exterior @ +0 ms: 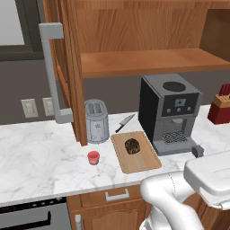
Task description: Pick the bread, place it on the cutting board, pick the jam, place it on the counter, and close the cabinet.
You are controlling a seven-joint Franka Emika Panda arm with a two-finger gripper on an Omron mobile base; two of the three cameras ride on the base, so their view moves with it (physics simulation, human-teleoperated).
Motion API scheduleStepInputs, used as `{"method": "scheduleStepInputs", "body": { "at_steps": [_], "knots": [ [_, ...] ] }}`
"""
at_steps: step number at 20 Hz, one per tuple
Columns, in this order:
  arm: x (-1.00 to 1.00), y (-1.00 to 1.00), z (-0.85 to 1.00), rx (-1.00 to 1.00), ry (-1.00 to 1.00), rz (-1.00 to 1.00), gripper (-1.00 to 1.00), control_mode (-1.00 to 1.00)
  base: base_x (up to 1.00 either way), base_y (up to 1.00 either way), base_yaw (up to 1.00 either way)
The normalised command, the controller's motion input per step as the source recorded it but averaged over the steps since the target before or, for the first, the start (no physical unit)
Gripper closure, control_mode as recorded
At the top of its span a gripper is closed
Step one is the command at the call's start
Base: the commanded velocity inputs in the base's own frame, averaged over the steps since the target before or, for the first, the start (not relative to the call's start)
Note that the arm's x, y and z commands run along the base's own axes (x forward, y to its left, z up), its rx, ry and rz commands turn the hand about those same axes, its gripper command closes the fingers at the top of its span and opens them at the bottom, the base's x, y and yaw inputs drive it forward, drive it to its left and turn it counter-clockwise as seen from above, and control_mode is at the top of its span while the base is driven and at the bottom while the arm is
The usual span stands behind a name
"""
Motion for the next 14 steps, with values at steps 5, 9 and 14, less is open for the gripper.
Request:
{"method": "scheduleStepInputs", "body": {
  "at_steps": [5,9,14],
  "knots": [
    [-0.43,0.14,0.0,0.0,-0.09,0.03,-1.0,-1.0,0.0,0.0,0.0],
    [-0.22,0.27,0.0,0.0,-0.05,0.0,-1.0,-1.0,0.0,0.0,0.0],
    [-0.13,0.23,0.0,0.0,-0.05,0.0,-1.0,-1.0,0.0,0.0,0.0]
  ]
}}
